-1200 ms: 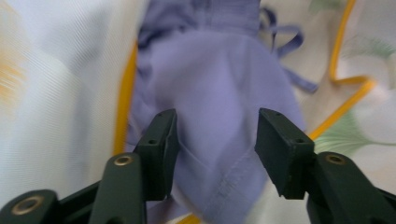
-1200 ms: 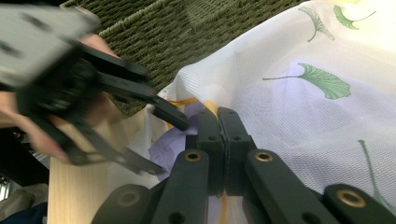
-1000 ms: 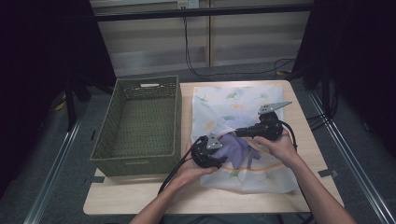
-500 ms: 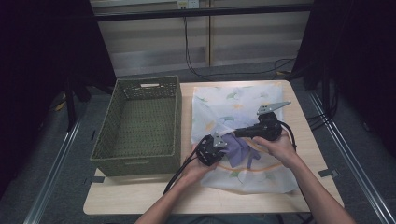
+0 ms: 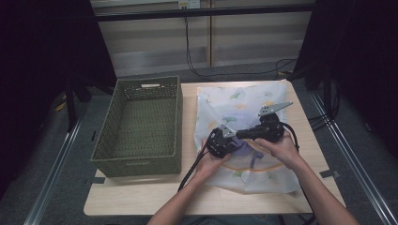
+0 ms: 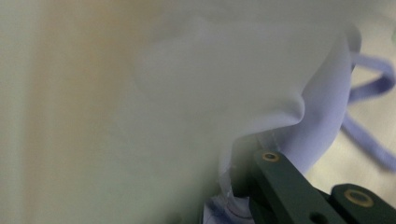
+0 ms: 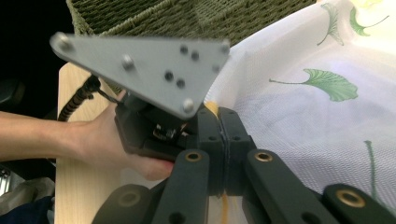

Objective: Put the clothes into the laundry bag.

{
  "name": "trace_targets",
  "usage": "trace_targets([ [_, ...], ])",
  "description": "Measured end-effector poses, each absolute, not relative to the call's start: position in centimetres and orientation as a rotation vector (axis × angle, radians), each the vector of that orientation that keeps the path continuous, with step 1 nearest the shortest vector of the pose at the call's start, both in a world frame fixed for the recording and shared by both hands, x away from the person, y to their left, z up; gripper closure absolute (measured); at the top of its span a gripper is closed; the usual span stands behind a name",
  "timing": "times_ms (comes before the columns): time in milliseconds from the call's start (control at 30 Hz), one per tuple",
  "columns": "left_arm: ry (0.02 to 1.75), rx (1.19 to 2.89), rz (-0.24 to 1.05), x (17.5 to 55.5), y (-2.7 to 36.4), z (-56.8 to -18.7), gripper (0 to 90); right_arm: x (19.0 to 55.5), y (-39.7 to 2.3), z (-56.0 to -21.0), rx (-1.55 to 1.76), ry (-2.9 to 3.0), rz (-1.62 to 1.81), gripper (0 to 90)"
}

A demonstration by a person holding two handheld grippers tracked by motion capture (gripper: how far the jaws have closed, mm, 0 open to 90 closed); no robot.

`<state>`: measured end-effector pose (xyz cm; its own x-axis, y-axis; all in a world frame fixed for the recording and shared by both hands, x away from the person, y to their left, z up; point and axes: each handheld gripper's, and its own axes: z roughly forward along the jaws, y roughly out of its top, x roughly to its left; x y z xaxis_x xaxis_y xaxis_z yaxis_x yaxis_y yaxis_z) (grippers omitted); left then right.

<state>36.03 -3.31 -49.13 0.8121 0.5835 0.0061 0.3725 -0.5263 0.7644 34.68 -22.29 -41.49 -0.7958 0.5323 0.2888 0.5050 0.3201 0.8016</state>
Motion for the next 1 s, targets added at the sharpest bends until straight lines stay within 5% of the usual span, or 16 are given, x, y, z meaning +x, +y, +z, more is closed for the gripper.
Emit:
trace_targets([
  [333, 0.718, 2.153, 0.335, 37.4, -3.2, -48.0, 82.8, 34.7, -23.0, -42.1, 1.034, 2.543, 1.523, 89.8],
  [533, 0.699, 2.186, 0.291, 36.9, -3.4, -49.1, 60.9, 35.0, -23.1, -42.7, 1.053, 2.546, 1.503, 89.8],
  [1000, 0.501, 2.156, 0.167, 33.2, -3.8, -48.5, 39.2, 35.3, -24.1, -42.5, 1.083, 2.500, 1.509, 89.7],
])
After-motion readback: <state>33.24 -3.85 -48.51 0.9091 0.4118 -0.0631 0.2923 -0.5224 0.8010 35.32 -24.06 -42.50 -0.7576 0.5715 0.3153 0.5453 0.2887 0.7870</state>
